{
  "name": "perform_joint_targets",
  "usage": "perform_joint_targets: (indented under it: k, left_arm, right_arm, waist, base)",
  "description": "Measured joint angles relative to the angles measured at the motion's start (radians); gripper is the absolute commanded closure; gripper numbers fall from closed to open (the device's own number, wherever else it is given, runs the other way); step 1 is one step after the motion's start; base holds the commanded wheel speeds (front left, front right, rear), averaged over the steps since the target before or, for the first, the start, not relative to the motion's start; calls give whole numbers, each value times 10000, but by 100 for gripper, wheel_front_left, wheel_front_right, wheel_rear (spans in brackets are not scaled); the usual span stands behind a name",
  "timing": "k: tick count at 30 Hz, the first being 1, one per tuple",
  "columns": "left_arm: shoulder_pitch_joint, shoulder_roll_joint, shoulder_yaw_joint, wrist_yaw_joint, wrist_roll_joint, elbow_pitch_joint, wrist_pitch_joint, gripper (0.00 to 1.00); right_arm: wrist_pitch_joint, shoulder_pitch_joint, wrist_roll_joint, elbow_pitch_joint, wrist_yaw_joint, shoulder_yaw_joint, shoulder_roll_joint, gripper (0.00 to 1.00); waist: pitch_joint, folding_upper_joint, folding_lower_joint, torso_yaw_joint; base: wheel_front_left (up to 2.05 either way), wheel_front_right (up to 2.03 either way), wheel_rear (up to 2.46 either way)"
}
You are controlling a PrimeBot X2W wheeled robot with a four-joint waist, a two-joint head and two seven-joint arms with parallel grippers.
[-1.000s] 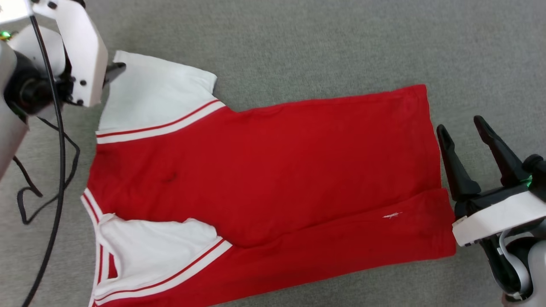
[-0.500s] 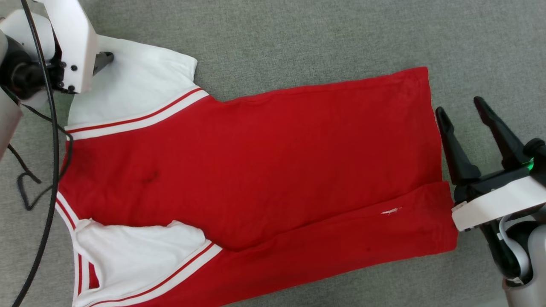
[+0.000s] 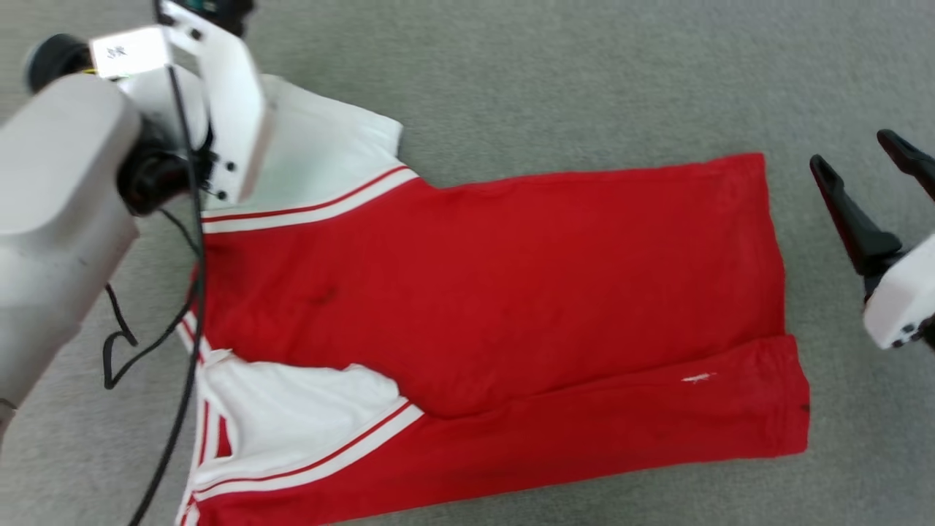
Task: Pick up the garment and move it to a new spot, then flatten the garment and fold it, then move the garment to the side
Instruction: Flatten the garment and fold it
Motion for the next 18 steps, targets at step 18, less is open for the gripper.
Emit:
perform_joint_targets:
  k: [18]
  left_arm:
    - [-445,238,-1127,-10,-102,-2008,-1298,100]
  right_arm:
    - [5442,-3018,1933,2869,0,2265,-1666,0]
  waist:
    - [8,0,0,1260]
  base:
    - [0,0,0]
